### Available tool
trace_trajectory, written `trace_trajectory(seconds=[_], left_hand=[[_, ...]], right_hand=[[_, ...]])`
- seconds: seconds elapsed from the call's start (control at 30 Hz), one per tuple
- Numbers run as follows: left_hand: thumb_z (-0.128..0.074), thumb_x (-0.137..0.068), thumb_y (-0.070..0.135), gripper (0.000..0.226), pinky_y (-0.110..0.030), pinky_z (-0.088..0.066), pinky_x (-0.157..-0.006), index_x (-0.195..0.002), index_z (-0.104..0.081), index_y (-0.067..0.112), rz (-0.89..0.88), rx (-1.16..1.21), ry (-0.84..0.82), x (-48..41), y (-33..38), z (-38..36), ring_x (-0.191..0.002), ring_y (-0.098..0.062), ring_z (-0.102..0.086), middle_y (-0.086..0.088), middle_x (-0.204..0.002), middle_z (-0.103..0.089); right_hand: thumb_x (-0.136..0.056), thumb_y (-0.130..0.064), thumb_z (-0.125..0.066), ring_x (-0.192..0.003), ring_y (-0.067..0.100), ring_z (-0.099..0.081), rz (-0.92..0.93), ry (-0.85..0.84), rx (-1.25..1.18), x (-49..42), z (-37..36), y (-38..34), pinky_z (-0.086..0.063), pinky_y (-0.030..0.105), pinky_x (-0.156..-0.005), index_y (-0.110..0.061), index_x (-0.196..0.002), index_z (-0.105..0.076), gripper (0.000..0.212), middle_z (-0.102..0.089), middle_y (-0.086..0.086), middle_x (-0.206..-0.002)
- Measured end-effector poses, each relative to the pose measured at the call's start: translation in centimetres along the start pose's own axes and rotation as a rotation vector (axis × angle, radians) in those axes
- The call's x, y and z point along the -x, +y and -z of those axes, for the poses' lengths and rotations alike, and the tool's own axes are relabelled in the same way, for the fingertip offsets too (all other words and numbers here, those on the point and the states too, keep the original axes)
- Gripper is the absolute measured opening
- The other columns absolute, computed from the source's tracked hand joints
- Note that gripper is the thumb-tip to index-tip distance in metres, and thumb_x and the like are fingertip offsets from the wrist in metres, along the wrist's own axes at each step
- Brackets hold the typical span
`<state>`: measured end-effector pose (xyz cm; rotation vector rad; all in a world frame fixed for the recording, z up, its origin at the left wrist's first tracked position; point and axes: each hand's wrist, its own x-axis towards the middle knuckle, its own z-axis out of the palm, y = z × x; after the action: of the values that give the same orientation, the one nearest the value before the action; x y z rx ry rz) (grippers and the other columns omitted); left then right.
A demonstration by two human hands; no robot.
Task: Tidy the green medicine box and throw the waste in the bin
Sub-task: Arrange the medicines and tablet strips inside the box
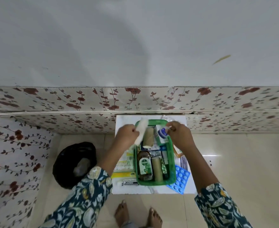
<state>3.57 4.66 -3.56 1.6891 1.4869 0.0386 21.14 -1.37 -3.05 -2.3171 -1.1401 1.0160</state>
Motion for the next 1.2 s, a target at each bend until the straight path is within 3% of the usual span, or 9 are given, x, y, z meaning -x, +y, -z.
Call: trace_trajectory(seconds=[0.13,0.23,0.47,0.57,0.63,0.77,0.87,1.1,1.2], left_hand=[[-0.052,-0.086,0.008,0.016,-0.033,-0.043,-0.060,-0.091,-0.062,-0.004,0.189,0.007,-0.165,3.2,1.2,-4.0,-0.083,-0.033,-0.061,-0.020,-0.081,-0.058],[-0.045,-0.088,0.004,0.026,-0.041,-0.050,-0.084,-0.105,-0.057,-0.011,0.284,-0.062,-0.168,4.5,1.1,-6.4,-0.104,-0.037,-0.060,-0.027,-0.113,-0.061],[-0.046,-0.082,-0.005,0.031,-0.041,-0.047,-0.080,-0.109,-0.059,0.004,0.138,-0.072,0.322,6.0,-2.0,-6.4,-0.107,-0.035,-0.053,-0.016,-0.118,-0.054],[-0.060,-0.084,0.014,0.050,-0.041,-0.034,-0.102,-0.132,-0.043,0.010,0.206,-0.251,0.131,4.5,-6.1,-5.7,-0.129,-0.035,-0.034,-0.014,-0.141,-0.037],[-0.066,-0.082,0.030,0.071,-0.044,-0.030,-0.107,-0.140,-0.030,0.014,0.119,-0.509,-0.052,3.6,-8.7,-5.7,-0.136,-0.033,-0.026,-0.011,-0.149,-0.026],[-0.073,-0.072,0.036,0.078,-0.041,-0.040,-0.097,-0.135,-0.033,0.014,-0.111,-0.836,-0.069,2.0,-11.2,-6.0,-0.122,-0.028,-0.041,-0.008,-0.133,-0.042],[-0.077,-0.063,0.044,0.077,-0.041,-0.039,-0.092,-0.123,-0.043,0.010,-0.140,-0.845,-0.066,1.5,-11.4,-5.4,-0.115,-0.029,-0.042,-0.008,-0.123,-0.044],[-0.074,-0.072,0.020,0.052,-0.043,-0.036,-0.090,-0.109,-0.040,0.007,-0.089,-0.635,-0.127,4.0,-10.6,-2.6,-0.103,-0.033,-0.058,-0.013,-0.108,-0.060],[-0.073,-0.076,0.021,0.051,-0.040,-0.032,-0.098,-0.117,-0.046,0.009,-0.062,-0.477,-0.106,5.1,-7.7,0.2,-0.111,-0.030,-0.056,-0.011,-0.117,-0.062]], right_hand=[[-0.088,-0.009,-0.046,-0.113,0.029,-0.057,-0.012,-0.170,0.346,3.1,-1.0,2.1,-0.043,0.038,-0.097,-0.017,-0.117,-0.060,0.033,-0.063,0.012,-0.122],[-0.087,-0.007,-0.046,-0.110,0.030,-0.058,0.025,-0.183,0.431,4.5,-1.9,2.7,-0.043,0.037,-0.095,-0.018,-0.120,-0.059,0.037,-0.060,0.011,-0.120],[-0.089,-0.003,-0.044,-0.093,0.029,-0.063,0.027,-0.031,0.068,6.6,-2.0,4.1,-0.047,0.030,-0.076,-0.009,-0.106,-0.066,0.029,-0.069,0.013,-0.109],[-0.088,-0.001,-0.046,-0.086,0.023,-0.061,0.035,-0.052,-0.099,6.9,-3.1,3.1,-0.042,0.024,-0.070,-0.006,-0.100,-0.068,0.026,-0.070,0.014,-0.107],[-0.088,0.000,-0.047,-0.090,0.026,-0.063,0.043,-0.083,-0.155,6.7,-4.2,2.6,-0.047,0.028,-0.074,-0.005,-0.100,-0.068,0.024,-0.069,0.014,-0.109],[-0.088,0.000,-0.050,-0.091,0.028,-0.064,0.023,-0.095,-0.198,6.5,-5.6,2.4,-0.053,0.036,-0.082,-0.004,-0.101,-0.068,0.021,-0.069,0.017,-0.105],[-0.088,-0.002,-0.052,-0.083,0.019,-0.059,0.008,-0.088,-0.212,6.9,-6.1,2.6,-0.048,0.027,-0.074,-0.005,-0.099,-0.067,0.019,-0.069,0.016,-0.101],[-0.088,0.001,-0.051,-0.089,0.037,-0.065,-0.018,-0.104,-0.276,10.2,-5.2,0.9,-0.053,0.038,-0.079,0.001,-0.098,-0.065,0.017,-0.066,0.021,-0.093],[-0.089,0.000,-0.051,-0.074,0.027,-0.064,-0.007,-0.071,-0.329,11.0,-3.2,0.0,-0.052,0.016,-0.061,-0.002,-0.097,-0.066,0.017,-0.062,0.010,-0.087]])
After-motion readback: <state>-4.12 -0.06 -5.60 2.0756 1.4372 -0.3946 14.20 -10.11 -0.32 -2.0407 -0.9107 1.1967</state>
